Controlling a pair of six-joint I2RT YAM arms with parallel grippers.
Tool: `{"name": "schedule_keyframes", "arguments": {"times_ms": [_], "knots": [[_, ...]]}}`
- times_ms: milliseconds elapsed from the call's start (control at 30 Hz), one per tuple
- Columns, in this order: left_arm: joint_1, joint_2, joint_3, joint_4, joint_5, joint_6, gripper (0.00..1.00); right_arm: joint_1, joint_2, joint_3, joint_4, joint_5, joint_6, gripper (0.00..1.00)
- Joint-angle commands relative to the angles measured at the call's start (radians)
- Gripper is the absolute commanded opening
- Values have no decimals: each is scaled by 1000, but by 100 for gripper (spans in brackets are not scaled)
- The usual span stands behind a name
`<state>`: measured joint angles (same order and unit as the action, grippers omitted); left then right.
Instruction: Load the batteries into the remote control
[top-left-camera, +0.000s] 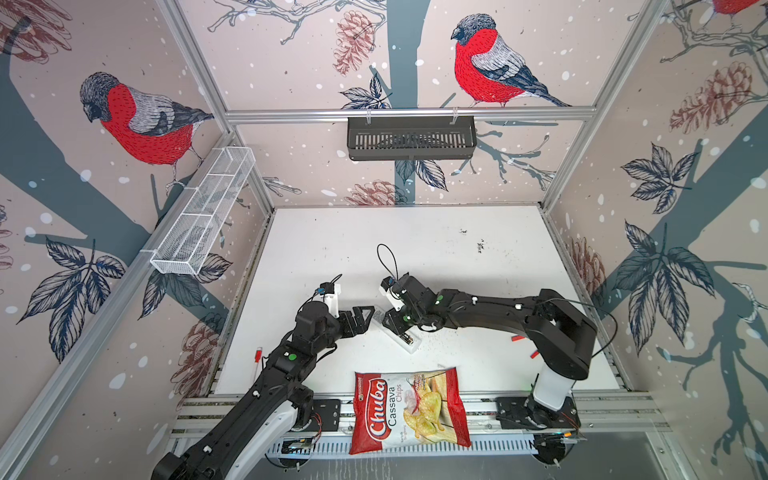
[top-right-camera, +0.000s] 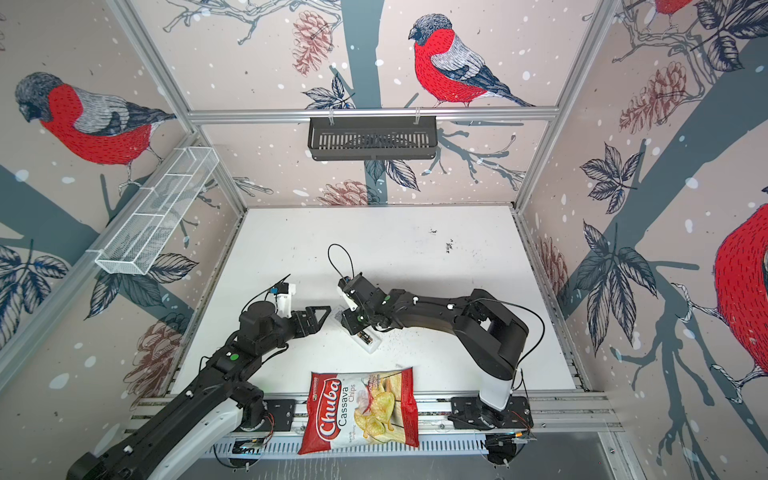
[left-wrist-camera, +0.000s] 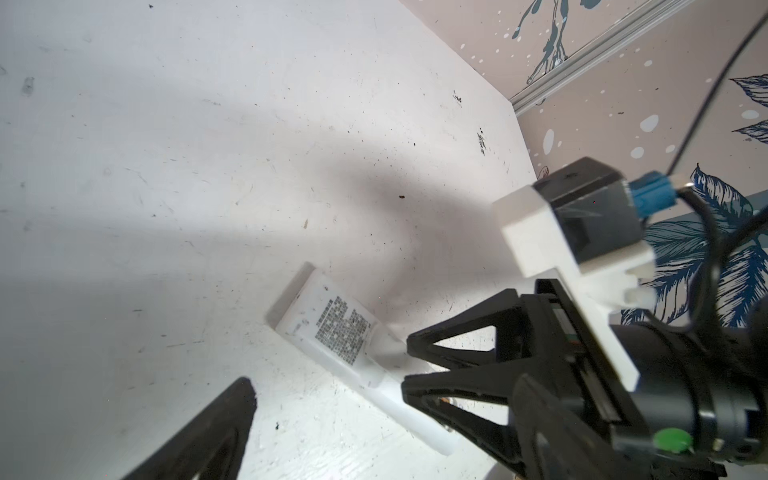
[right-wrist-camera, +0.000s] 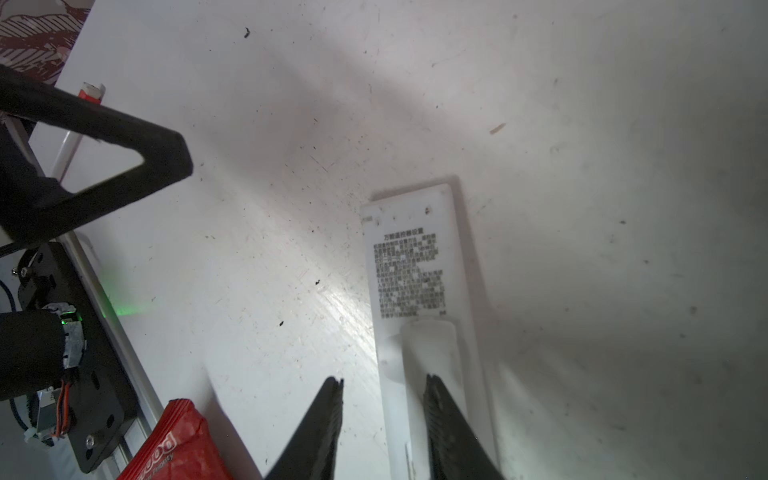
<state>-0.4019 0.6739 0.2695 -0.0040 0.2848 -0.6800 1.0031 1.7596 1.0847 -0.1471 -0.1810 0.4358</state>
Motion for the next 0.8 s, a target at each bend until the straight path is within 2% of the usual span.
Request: {"name": "schedule_keyframes", "arguments": {"times_ms": [0,167,300,433,600,767], "knots": [[18,5,0,33,21,6,97,-15,-17,-11,-41,51,-49,41],[31,19,-2,45,38,8,97,-20,0,-11,-63,49,-104,60],[38,24,-1,49,44,7,97,-17,20,-13,-67,26,-145,65],[40,30,-3,53,48,8,97,-15,42,-11,-68,9,-170,63],[43,30,-3,55,50,8,97,-14,55,-12,-71,19,-181,50],[48,40,-3,59,53,8,97,-12,64,-5,-82,24,-199,46]]}}
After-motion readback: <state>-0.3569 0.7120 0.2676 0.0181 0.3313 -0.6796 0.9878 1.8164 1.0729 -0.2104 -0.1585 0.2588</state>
